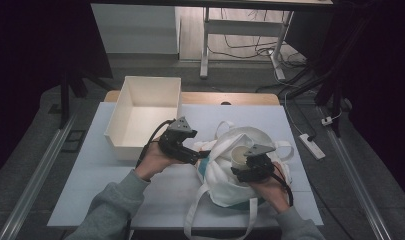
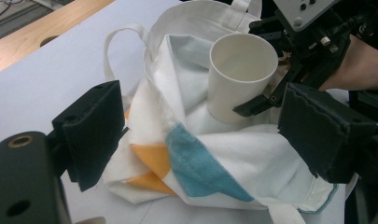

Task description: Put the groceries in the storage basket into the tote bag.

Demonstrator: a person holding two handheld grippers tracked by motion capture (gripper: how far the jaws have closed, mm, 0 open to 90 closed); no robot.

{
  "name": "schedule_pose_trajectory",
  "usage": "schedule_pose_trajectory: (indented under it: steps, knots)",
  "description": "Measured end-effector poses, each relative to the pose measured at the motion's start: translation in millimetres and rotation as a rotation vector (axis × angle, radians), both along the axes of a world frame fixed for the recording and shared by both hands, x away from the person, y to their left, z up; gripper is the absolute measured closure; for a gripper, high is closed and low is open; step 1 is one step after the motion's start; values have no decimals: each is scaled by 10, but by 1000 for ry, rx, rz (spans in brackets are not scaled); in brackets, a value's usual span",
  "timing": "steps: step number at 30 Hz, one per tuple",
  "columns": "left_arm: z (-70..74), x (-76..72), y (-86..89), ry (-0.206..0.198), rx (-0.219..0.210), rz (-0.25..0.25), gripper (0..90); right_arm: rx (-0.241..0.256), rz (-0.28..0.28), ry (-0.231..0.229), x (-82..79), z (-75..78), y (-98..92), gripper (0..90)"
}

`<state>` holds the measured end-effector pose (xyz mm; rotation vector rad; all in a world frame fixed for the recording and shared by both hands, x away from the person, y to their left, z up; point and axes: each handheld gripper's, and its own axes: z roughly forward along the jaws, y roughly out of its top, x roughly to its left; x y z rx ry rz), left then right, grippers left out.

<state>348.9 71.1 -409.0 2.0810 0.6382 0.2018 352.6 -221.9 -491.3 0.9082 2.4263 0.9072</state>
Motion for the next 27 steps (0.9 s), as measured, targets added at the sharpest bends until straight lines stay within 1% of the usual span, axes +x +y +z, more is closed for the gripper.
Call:
schedule_pose_trajectory:
  steps: [3,4,5,8,11,14,15,21,24,27]
  knots:
    - [1,2,6,0,-3,1,150,-47,-2,34,12,-17,35,162]
    - [0,4,9,0,-3,1,150,-57,-9,29,6,-11,42,163]
    - [0,7,13,1,-4,2,150,-53,-4,23,-4,4,35,162]
    - [-2,14,21,2,-4,3,150,-24,-7,-2,-38,65,-4,128]
    - [2,9,23,0,-4,3,150,0,-9,-18,-75,128,-60,103]
    - [5,8,26,-3,-8,5,150,36,2,-39,-135,192,-136,93]
    - [5,10,28,-1,-6,5,150,49,2,-50,-160,216,-162,93]
    - [4,15,29,0,-9,8,151,163,8,-110,-295,419,-343,108]
    - [6,20,41,-1,-11,9,151,196,6,-135,-344,536,-435,129]
    - [13,19,60,-3,-13,12,151,214,-5,-152,-375,628,-516,154]
